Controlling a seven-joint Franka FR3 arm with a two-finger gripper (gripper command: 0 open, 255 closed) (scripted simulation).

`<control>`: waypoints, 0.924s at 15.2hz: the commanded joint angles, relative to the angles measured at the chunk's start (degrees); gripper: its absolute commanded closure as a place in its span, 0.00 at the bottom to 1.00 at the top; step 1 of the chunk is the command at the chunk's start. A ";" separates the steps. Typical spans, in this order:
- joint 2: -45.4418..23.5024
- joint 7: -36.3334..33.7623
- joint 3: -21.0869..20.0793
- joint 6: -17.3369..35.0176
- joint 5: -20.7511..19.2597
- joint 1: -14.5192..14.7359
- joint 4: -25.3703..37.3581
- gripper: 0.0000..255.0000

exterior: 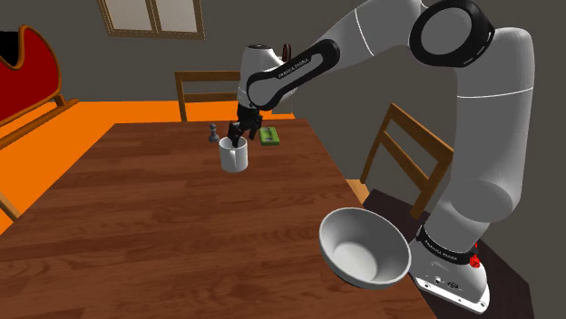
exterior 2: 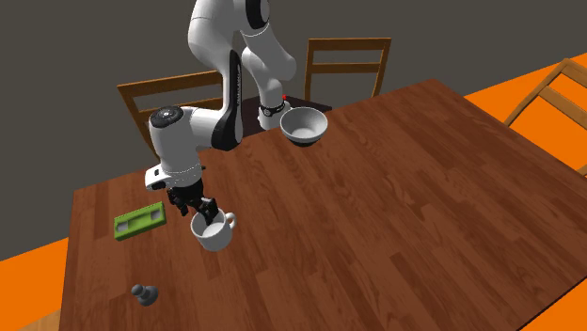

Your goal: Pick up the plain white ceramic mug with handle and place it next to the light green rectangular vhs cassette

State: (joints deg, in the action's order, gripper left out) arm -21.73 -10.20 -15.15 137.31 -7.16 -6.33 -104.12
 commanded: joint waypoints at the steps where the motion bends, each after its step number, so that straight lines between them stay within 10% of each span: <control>1: 0.00 0.00 0.00 0.00 0.00 0.00 0.00 0.00; 14: 4.98 1.16 -0.78 -5.14 1.86 -0.82 0.33 0.00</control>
